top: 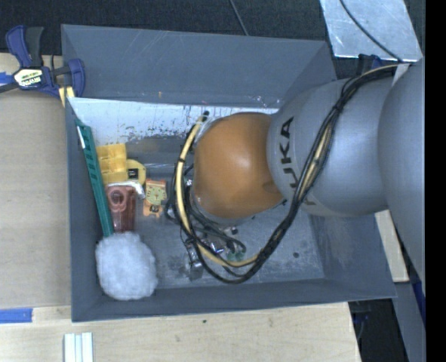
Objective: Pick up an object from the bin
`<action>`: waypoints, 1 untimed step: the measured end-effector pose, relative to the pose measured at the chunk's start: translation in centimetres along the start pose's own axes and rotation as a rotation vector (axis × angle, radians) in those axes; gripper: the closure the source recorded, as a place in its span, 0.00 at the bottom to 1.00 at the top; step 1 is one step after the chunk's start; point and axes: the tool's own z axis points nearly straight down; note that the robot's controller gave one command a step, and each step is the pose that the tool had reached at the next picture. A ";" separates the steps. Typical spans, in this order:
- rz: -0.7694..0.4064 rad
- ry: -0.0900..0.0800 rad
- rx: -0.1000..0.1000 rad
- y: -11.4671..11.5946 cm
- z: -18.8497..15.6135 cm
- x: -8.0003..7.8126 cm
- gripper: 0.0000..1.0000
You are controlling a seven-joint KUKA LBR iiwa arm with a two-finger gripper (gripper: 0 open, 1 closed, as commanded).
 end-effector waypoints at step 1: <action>-0.151 -0.005 -0.001 2.9 -1.3 -0.7 0.00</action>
Offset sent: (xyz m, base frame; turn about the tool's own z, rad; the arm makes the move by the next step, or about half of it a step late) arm 0.0019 0.0786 -0.0322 -0.5123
